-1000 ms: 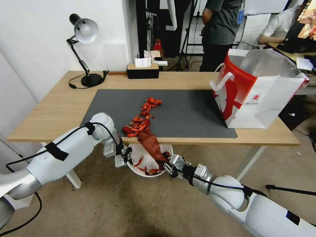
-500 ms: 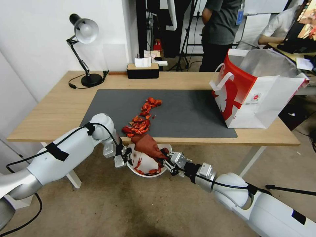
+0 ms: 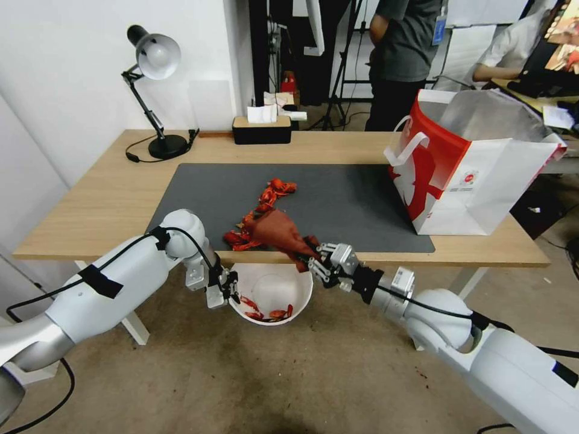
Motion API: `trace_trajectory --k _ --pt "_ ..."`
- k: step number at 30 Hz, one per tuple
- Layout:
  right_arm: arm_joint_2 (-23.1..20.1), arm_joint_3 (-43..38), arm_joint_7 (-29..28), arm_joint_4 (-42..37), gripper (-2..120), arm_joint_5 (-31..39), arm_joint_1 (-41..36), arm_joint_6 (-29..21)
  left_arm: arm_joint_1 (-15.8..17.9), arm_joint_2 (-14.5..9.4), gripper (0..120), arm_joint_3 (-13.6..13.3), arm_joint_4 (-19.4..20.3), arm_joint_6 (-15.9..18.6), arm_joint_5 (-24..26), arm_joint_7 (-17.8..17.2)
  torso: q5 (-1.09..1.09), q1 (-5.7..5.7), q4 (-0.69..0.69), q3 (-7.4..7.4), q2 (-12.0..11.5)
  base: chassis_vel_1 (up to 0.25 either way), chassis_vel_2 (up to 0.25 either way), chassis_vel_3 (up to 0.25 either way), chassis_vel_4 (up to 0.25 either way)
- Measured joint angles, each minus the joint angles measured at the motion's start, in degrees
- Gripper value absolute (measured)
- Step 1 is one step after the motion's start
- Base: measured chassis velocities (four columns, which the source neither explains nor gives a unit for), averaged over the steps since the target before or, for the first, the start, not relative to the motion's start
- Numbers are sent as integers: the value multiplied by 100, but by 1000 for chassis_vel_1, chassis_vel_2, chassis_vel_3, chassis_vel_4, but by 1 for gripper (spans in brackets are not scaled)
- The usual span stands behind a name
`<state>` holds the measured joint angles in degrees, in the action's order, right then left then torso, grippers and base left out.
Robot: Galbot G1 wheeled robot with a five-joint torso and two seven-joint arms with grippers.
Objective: Sweep shrimp from table into container with towel, then put container into takeout bag.
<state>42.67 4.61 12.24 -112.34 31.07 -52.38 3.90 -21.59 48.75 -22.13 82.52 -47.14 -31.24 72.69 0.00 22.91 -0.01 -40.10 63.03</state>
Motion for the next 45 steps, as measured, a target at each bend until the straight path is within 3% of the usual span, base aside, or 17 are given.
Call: trace_trajectory --k 7,9,15,19,22,36,45 --pt "230 101 -784 605 8 128 804 -36 -84 -87 0 111 34 -2 -4 10 -1 0 0 0 0 0 0 0 0" --pt "414 301 -1115 1044 8 129 1338 -135 -153 -132 0 181 57 -2 -9 16 1 0 2 -1 0 0 0 0 0" --pt "885 810 -1397 2094 8 63 2363 -483 -242 -162 0 265 77 -2 -24 22 -1 1 3 -1 0 0 0 0 0" --pt "1084 957 -1455 2571 8 -43 2634 -552 -247 -157 0 269 80 -2 -34 23 0 1 1 -1 -1 0 0 0 0" --pt "1325 1241 -1271 3328 8 -157 3071 -576 -265 -155 0 283 83 -1 -48 23 0 1 0 -2 -1 0 0 0 0" --pt "1843 1842 -374 4851 8 -187 3940 -520 -308 -155 0 316 57 1 -72 23 -1 1 1 -1 -1 0 0 0 0" --pt "2263 2159 284 5833 8 -318 4317 -206 -307 -106 0 298 9 1 -75 19 0 1 1 0 -1 0 0 0 0"
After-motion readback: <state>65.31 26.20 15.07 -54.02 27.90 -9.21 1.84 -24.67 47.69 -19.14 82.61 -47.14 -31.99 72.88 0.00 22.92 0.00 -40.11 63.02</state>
